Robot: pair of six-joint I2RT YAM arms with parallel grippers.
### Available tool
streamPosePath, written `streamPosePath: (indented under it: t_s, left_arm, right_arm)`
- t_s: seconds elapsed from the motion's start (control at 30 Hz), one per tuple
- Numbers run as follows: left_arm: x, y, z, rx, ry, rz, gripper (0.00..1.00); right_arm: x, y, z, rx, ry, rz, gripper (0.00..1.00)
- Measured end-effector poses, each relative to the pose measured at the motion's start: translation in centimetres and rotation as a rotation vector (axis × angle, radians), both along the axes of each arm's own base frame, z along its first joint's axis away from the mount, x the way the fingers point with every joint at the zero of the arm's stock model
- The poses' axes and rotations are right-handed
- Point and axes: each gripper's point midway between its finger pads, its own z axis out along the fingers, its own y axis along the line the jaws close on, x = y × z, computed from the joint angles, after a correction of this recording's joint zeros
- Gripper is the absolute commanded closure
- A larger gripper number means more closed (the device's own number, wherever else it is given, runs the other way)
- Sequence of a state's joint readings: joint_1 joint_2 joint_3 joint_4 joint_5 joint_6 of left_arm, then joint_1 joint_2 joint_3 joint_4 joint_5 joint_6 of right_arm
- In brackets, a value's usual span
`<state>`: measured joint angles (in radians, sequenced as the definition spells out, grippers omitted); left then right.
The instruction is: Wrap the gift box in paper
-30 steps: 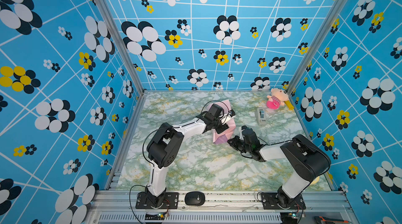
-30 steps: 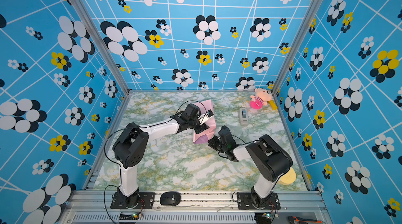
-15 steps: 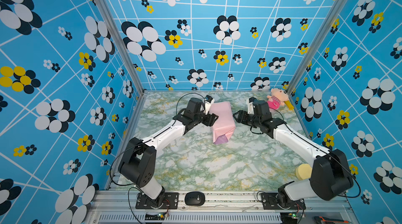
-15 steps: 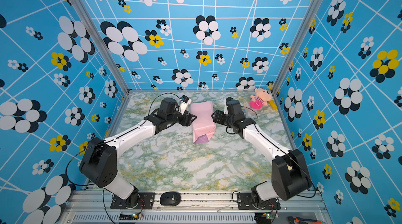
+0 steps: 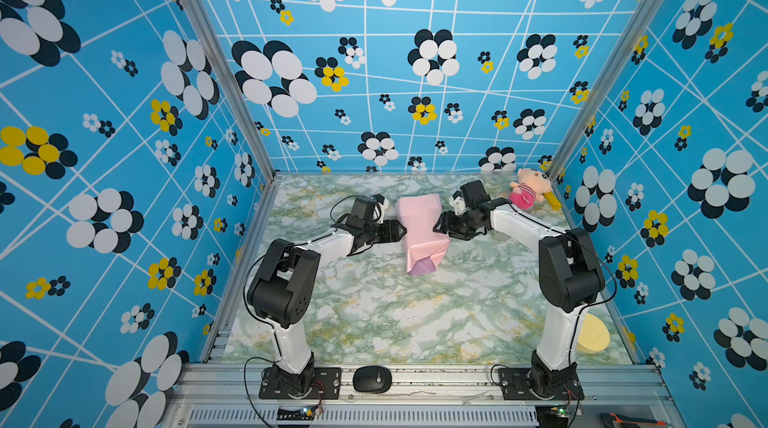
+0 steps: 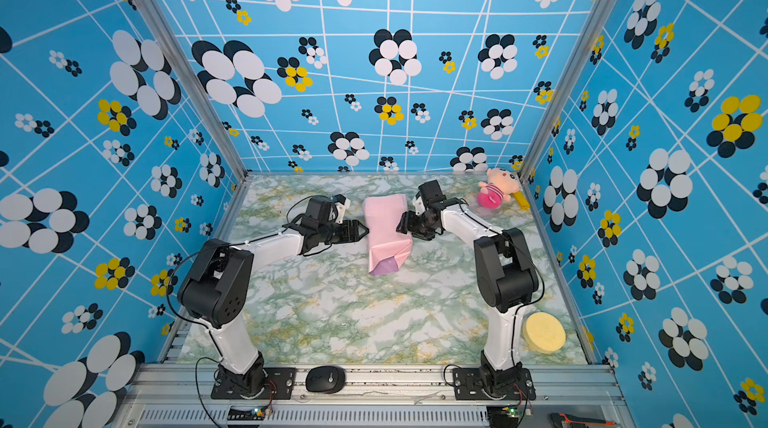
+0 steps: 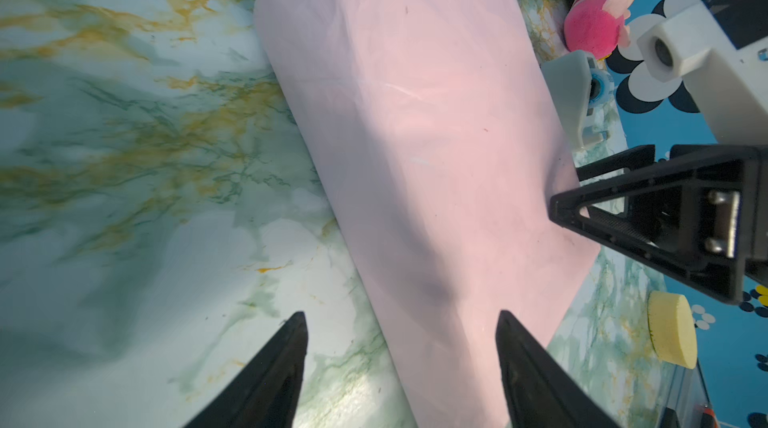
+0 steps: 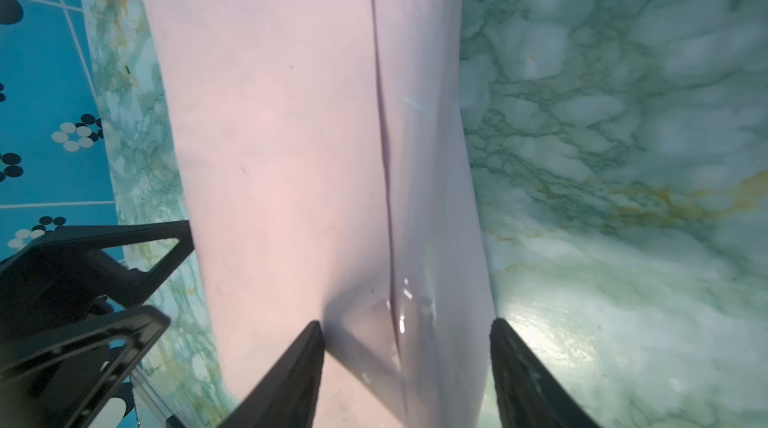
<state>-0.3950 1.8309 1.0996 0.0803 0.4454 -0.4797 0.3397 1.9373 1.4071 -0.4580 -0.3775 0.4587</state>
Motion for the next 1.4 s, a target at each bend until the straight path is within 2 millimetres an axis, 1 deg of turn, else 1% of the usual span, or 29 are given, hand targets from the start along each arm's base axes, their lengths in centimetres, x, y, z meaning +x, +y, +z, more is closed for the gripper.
streamPosePath:
  t_s: [0.1,0.17,0.33,0.4,0.5,0.6,0.7,0.77,0.83,0.87,0.93,1.0,1.07,1.13,1.27,1.4]
  left_arm:
    - [0.3,-1.0,0.5,-0.028,-0.004,-0.017,0.28]
    - [0.5,-2.2,1.0,-0.046,-0.015,-0.042,0.29]
    - [0.2,-4.7,1.1,-0.067,-0.020,-0.101,0.29]
    - [0.1,-5.2,1.0,-0.070,-0.017,-0.115,0.29]
    - [0.0,-5.5,1.0,-0.073,-0.015,-0.122,0.28]
    - [0.2,-4.9,1.1,-0.080,-0.017,-0.104,0.28]
    - [-0.7,-2.8,1.2,-0.072,-0.012,-0.062,0.30]
    - [-1.6,-1.2,1.5,-0.062,-0.014,-0.036,0.33]
    - [-2.5,-0.2,1.6,-0.052,-0.021,-0.021,0.38]
    - [-3.0,0.2,1.4,-0.048,-0.021,-0.021,0.39]
    - [-4.0,0.6,0.8,-0.041,-0.018,-0.024,0.39]
    - [-5.0,0.9,-0.5,-0.038,-0.011,-0.038,0.39]
    - [-6.1,1.1,-1.9,-0.041,0.006,-0.050,0.39]
    - [-6.8,1.1,-2.6,-0.045,0.010,-0.062,0.39]
    - [-6.5,0.6,-3.4,-0.049,-0.015,-0.082,0.40]
    - [-6.4,-0.2,-3.5,-0.057,-0.056,-0.116,0.40]
  right_arm:
    - [-1.5,-0.1,-0.2,0.026,0.023,-0.005,0.36]
    - [-2.8,0.0,-0.5,0.040,0.045,-0.009,0.37]
    - [-5.1,1.0,-0.4,0.075,0.059,-0.004,0.37]
    - [-6.0,1.1,-0.2,0.080,0.059,-0.004,0.35]
    - [-6.7,0.6,0.7,0.055,0.031,-0.001,0.32]
    - [-6.4,-0.6,2.5,-0.016,-0.052,0.023,0.30]
    - [-5.4,-1.2,5.4,-0.096,-0.167,0.095,0.31]
    - [-4.5,-1.2,7.5,-0.156,-0.275,0.176,0.32]
    - [-4.4,-0.6,8.7,-0.226,-0.375,0.293,0.32]
    - [-4.7,-0.1,8.9,-0.263,-0.422,0.368,0.33]
    - [-5.4,0.8,8.7,-0.334,-0.495,0.524,0.33]
    - [-6.1,1.4,8.0,-0.391,-0.557,0.676,0.33]
    - [-6.6,1.3,7.1,-0.448,-0.607,0.815,0.34]
    - [-6.8,1.1,6.2,-0.499,-0.655,0.932,0.34]
    - [-6.9,0.9,4.7,-0.580,-0.737,1.125,0.36]
    - [-6.6,1.1,4.3,-0.628,-0.803,1.241,0.36]
